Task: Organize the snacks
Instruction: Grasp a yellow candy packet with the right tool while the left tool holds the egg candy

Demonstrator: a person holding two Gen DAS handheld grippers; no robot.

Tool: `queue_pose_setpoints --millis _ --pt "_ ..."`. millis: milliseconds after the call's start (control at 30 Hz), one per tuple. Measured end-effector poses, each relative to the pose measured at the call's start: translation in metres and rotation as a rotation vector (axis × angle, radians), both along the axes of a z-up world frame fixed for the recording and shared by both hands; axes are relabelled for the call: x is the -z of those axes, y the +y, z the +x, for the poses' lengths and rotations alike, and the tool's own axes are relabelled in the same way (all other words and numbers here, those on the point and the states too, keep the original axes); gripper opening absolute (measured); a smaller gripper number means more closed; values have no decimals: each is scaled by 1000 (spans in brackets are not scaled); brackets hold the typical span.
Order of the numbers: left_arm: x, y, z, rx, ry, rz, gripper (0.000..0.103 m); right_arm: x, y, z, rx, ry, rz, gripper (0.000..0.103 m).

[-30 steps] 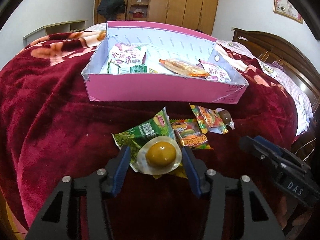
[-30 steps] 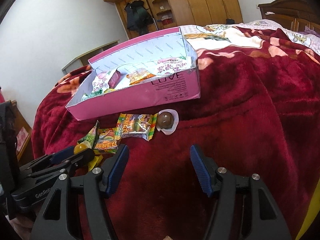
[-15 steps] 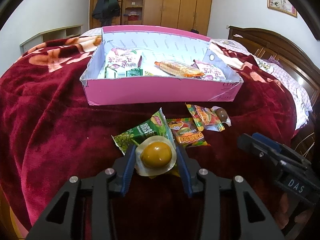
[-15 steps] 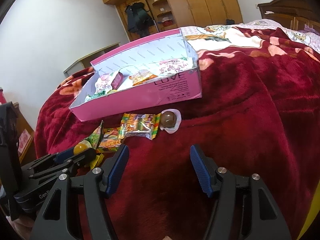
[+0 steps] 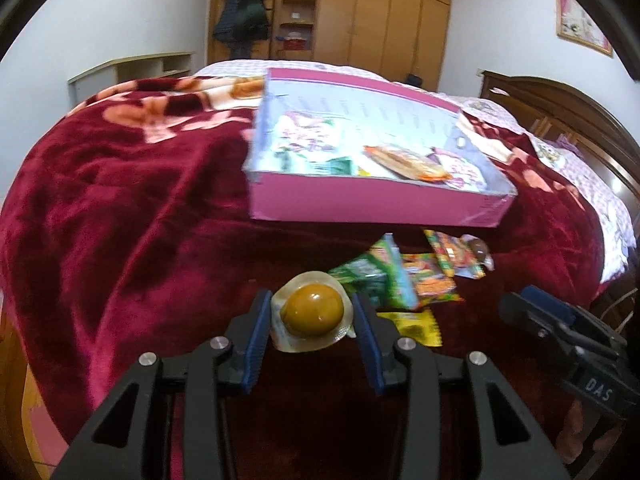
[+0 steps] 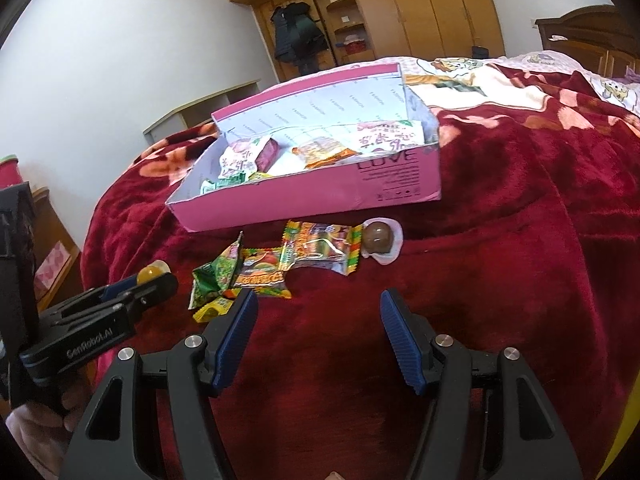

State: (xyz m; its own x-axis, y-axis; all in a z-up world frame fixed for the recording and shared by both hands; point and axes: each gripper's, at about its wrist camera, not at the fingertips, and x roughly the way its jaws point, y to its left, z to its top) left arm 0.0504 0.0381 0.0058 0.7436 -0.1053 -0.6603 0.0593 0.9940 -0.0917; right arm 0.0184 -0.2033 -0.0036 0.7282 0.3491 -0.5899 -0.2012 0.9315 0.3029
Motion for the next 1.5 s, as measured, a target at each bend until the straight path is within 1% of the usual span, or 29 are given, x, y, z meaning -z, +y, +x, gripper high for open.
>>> queue_pose_setpoints --millis 133,267,467,633,800,1033,1100,1200,1267,1500 --pt "5 18 3 -47 20 -2 43 1 9 0 -19 12 -4 65" --pt "13 31 5 -89 42 4 43 1 23 -1 -52 7 -35 65" --pt "20 38 3 -85 44 -13 43 4 44 2 -106 21 -62 65" --pt "23 40 3 -79 38 -23 43 10 58 7 -134 43 -75 65" --pt "24 42 2 -72 35 -38 43 13 76 14 -161 46 -99 65" --pt "24 46 3 -66 35 -57 43 20 91 22 -166 56 -110 65" --pt "25 46 3 -65 35 -59 43 23 91 23 -162 59 -114 63" --pt "26 45 4 -64 35 -56 43 25 90 24 -152 62 -108 57" --pt "26 45 4 -64 35 -53 43 26 89 24 -143 61 -108 49" --pt "25 44 3 -63 31 -54 43 23 85 17 -139 44 -107 44"
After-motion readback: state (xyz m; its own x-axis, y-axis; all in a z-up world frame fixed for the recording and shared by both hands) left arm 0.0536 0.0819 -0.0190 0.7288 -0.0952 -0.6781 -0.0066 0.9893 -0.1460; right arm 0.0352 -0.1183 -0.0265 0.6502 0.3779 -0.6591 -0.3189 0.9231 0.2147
